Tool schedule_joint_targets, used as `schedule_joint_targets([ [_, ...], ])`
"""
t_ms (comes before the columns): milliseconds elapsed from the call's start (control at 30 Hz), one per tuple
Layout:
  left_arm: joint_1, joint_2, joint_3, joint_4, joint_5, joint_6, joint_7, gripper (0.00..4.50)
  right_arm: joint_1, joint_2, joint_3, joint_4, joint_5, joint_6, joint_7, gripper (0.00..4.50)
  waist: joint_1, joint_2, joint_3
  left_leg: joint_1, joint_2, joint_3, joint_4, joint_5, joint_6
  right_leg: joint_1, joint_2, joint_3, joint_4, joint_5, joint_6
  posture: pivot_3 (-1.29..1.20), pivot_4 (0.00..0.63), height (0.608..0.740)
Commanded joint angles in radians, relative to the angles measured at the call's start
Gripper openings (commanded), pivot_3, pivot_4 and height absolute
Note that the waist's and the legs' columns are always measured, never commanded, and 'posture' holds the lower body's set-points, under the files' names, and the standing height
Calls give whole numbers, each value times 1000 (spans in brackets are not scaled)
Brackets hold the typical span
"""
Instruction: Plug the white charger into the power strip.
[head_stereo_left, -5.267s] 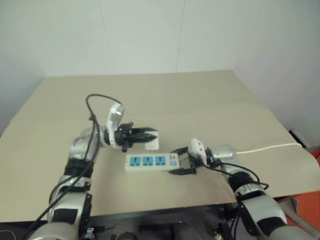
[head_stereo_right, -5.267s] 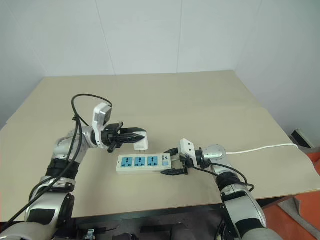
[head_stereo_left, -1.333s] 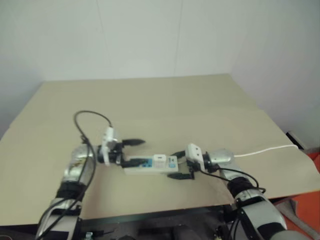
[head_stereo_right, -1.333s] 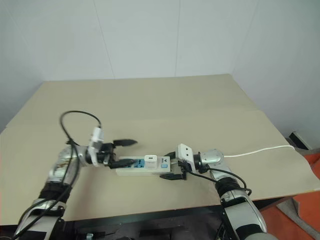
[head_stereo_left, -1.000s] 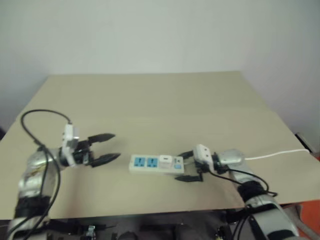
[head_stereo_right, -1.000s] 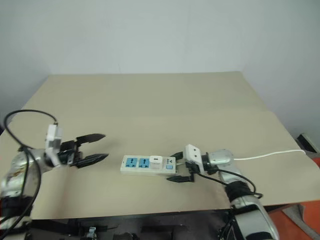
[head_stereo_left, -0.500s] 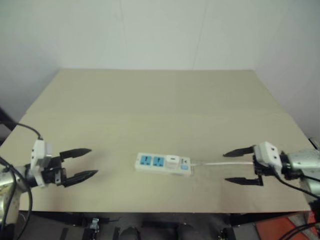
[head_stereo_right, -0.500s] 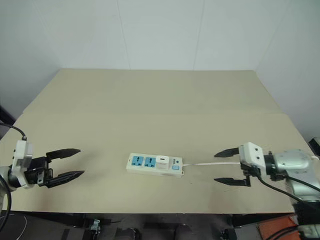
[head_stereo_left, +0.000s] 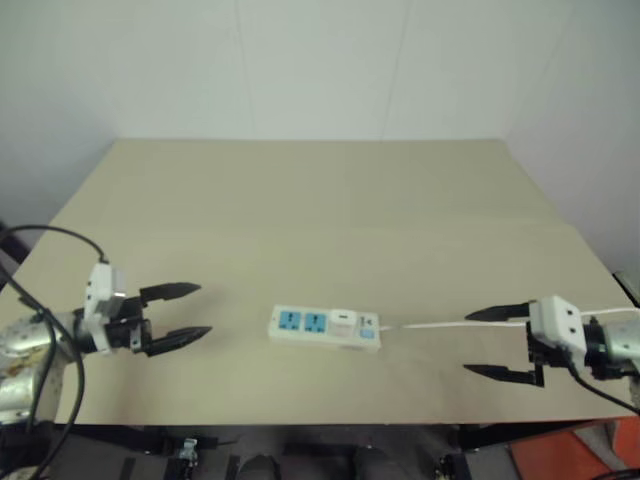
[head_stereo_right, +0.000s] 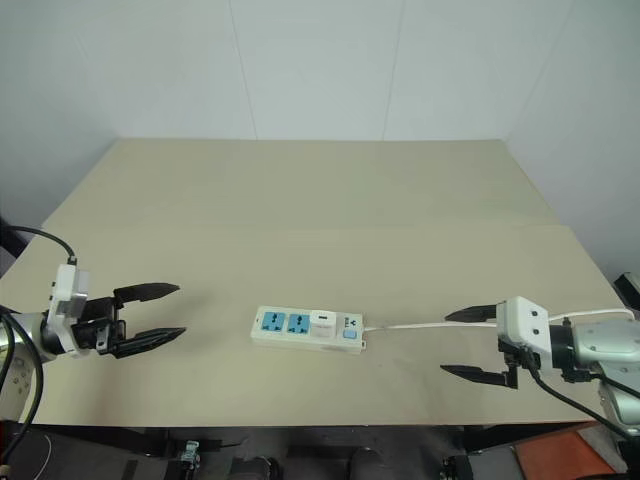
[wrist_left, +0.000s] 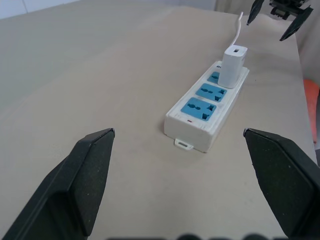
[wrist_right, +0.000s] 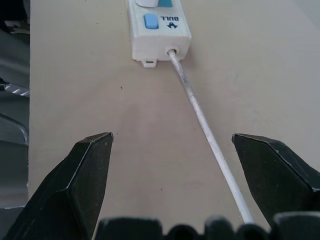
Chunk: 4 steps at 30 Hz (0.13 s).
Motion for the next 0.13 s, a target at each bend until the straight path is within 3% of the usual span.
schedule_joint_targets([
  [33,-35,16,-10,5,11,-26,-13,4500,35,-15,-58,-51,19,4,-24,4453,1,0,0,0,0,0,0,0,0,0,0,0,0,0,0,0,150,740],
  [133,-58,11,-21,18,20,-27,-13,4500,60,-11,-73,-65,18,-2,-38,4453,3,0,0,0,0,0,1,0,0,0,0,0,0,0,1,0,150,740],
])
